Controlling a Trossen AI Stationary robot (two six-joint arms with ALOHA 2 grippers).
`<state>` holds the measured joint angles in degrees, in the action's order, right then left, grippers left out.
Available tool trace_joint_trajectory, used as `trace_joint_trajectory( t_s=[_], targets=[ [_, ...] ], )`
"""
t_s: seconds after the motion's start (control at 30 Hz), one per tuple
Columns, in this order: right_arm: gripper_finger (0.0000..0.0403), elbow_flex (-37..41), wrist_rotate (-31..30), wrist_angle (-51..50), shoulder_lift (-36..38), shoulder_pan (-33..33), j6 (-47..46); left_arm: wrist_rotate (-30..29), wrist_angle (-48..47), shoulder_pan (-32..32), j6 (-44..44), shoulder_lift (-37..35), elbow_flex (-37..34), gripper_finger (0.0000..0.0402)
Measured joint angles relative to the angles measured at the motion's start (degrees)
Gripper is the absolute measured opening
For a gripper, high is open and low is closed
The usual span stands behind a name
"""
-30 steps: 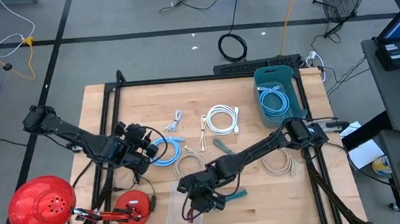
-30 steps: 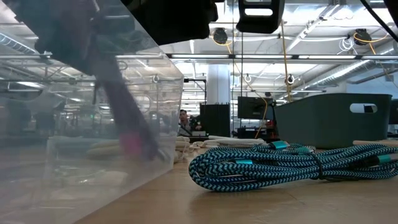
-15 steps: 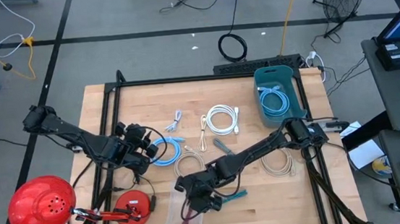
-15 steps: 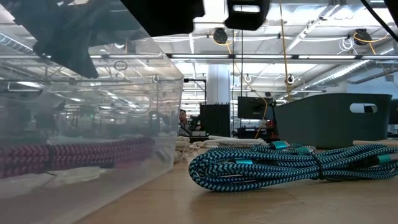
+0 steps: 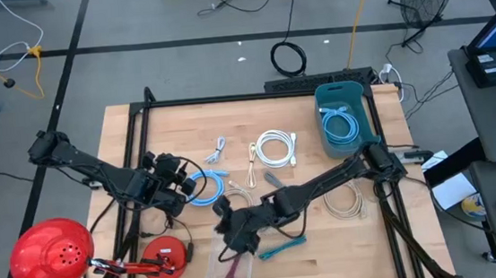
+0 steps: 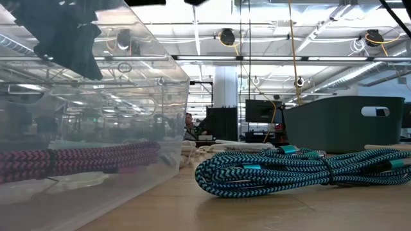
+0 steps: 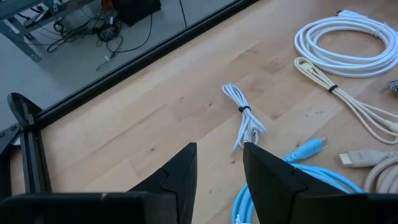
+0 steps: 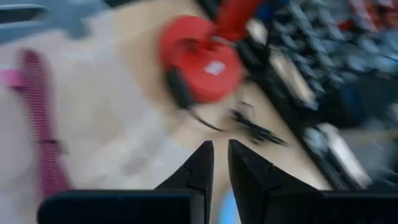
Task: Pick & Place USB Port
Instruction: Put the white usb cable into the blue bin
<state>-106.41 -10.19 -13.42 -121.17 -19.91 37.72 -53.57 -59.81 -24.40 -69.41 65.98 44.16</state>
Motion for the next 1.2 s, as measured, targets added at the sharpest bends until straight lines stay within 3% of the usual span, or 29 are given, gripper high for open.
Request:
trace_joint_trajectory(
  t_s=[0.2,0.43,0.57,0.73,0.93,1.2],
  targets=[
    [0.0038,0.0,-9.5,-1.6,5.5,1.8,-1.4,0.0,0.0,0.0,-0.4,0.0,0.0,0.0131],
    [0.0038,2.5,-9.0,-0.2,16.8,7.5,-1.4,0.0,0.1,0.0,-0.6,0.0,0.0,0.0131],
    [0.0038,8.0,-3.6,7.0,25.4,14.7,-5.1,0.0,0.1,0.0,-0.9,0.0,0.0,0.0131],
    [0.0038,18.6,2.7,18.7,35.8,26.6,-19.3,-0.3,0.1,0.0,-1.4,0.0,0.0,0.0131],
    [0.0038,35.2,2.5,30.3,46.1,38.1,-30.9,-0.5,0.4,0.0,-1.4,0.0,0.0,0.0131],
    [0.0038,58.3,4.8,48.6,54.3,40.7,-40.6,-1.0,3.9,0.0,0.8,0.0,0.0,0.0131]
  ],
)
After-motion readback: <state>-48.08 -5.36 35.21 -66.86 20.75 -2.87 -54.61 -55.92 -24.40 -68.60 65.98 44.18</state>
